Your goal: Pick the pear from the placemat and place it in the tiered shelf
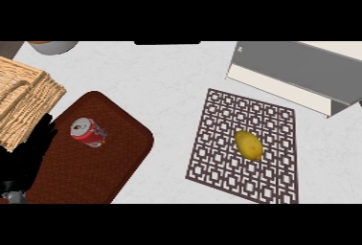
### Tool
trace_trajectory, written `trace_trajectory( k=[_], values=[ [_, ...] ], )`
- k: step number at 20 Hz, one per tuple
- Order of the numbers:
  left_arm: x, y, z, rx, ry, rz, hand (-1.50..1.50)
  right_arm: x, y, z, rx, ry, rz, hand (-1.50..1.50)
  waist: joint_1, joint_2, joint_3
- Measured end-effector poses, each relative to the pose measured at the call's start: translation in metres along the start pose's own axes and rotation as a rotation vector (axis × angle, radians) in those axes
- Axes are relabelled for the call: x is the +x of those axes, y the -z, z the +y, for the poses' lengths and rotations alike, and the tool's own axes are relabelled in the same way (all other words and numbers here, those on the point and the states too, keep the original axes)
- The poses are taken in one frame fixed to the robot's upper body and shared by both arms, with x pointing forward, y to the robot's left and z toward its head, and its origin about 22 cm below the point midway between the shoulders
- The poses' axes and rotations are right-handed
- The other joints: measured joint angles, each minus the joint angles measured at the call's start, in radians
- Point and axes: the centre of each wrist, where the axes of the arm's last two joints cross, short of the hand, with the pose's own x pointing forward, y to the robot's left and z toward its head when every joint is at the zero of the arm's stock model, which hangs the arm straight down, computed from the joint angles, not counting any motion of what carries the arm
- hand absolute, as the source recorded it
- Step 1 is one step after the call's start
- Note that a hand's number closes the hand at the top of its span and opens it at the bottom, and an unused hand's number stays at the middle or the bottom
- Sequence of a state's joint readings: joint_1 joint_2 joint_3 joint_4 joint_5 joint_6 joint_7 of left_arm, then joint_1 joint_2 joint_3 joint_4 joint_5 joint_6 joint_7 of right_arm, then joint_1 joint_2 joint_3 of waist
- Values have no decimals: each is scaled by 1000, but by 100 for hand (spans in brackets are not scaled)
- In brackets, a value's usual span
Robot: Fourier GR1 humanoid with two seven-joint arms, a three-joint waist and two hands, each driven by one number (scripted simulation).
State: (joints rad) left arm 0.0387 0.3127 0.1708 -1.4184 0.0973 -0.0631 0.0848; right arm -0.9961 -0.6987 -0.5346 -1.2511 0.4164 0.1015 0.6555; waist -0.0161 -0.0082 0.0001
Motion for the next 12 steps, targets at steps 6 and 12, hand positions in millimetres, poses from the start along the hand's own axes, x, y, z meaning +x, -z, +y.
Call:
trace_trajectory(
  k=[6, 12],
  values=[
    [-1, -3, 3, 15, 3, 8, 0, 7, -21, -100, -95, 14, 24, -150, -19, -4, 0],
    [-1, -6, 11, 38, -1, 13, 0, -1, -56, -198, -95, -36, 66, -150, -40, -8, 1]
  ],
)
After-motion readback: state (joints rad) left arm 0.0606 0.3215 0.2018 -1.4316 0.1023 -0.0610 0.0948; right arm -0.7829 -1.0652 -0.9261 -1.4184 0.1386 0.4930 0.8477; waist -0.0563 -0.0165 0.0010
